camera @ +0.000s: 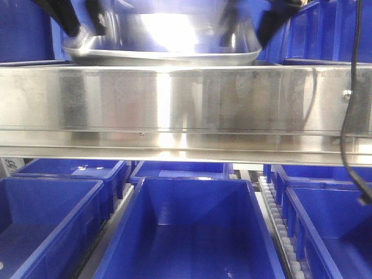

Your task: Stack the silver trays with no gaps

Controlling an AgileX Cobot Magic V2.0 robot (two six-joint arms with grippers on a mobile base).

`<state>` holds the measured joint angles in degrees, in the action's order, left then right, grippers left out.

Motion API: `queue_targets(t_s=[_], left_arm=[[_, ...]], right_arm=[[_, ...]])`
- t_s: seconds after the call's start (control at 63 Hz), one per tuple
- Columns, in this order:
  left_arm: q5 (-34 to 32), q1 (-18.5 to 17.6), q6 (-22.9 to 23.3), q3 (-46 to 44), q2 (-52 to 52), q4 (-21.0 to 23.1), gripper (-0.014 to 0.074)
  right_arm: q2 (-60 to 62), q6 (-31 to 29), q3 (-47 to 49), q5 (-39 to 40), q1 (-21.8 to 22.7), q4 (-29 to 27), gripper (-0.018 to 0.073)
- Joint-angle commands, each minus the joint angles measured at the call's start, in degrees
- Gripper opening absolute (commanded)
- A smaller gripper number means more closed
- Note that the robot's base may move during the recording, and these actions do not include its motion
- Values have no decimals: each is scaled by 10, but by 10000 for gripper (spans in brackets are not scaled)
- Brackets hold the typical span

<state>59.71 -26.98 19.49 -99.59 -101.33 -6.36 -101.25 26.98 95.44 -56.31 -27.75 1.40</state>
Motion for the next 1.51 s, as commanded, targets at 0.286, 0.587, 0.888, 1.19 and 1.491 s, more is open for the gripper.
queue_targets(t_s=[0.286,0.587,0.888,1.19,1.491], left_arm=[[18,-11,-29,-58,61,-6,563],[14,-72,-31,-46,201,-45,264],[-72,-132,-31,184,446,-77,-42],[-226,-132,-31,475,692,-74,-48],[-377,-132,-35,661,821,-83,-48]], right_arm=[[79,-10,21,19,0,15,627],[212,-56,6,-15,-9,25,200],[436,-128,-195,53,-9,26,57],[667,-202,-487,221,-9,26,57],[871,-225,-716,399,-9,26,57]])
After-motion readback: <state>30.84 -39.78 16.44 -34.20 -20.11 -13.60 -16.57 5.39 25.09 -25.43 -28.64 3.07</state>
